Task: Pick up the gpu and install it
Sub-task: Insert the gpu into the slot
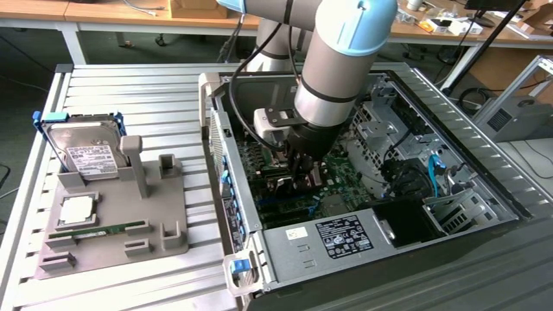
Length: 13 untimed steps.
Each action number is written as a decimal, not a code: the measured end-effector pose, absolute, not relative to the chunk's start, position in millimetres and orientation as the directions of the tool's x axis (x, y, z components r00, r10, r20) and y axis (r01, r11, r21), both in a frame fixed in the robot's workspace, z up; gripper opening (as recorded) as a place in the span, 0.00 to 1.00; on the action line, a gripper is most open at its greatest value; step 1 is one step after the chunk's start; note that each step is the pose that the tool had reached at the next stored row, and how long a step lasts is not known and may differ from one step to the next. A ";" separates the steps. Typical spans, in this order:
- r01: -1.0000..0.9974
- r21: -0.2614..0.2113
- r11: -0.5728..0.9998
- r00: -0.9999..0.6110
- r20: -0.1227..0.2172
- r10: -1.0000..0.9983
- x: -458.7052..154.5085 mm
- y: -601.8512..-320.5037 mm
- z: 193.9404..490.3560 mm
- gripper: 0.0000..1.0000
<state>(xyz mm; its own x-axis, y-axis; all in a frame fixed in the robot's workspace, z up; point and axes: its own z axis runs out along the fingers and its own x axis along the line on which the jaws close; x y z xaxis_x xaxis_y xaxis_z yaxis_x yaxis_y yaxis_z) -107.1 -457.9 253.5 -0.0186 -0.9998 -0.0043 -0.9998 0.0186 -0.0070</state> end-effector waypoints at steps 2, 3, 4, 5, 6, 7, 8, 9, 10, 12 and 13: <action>-1.000 -0.007 0.019 -0.019 -0.005 -1.000 -107.1 -457.9 253.3 0.28; -1.000 -0.007 0.019 -0.019 -0.005 -1.000 -107.1 -457.9 253.3 0.28; -1.000 -0.007 0.019 -0.019 -0.004 -1.000 -107.1 -457.9 253.4 0.35; -1.000 -0.007 0.019 -0.019 -0.004 -1.000 -107.1 -457.9 253.4 0.35; -1.000 -0.007 0.019 -0.019 -0.004 -1.000 -107.1 -457.9 253.5 0.35; -1.000 -0.007 0.019 -0.019 -0.004 -1.000 -107.1 -457.9 253.5 0.35; -1.000 -0.007 0.019 -0.019 -0.004 -1.000 -107.1 -457.9 253.5 0.35; -1.000 -0.007 0.019 -0.019 -0.004 -1.000 -107.1 -457.9 253.5 0.35; -1.000 -0.007 0.019 -0.019 -0.004 -1.000 -107.1 -457.9 253.5 0.35; -1.000 -0.007 0.019 -0.019 -0.005 -1.000 -107.1 -457.9 257.0 0.35; -1.000 -0.007 0.019 -0.019 -0.005 -1.000 -107.1 -457.9 260.0 0.35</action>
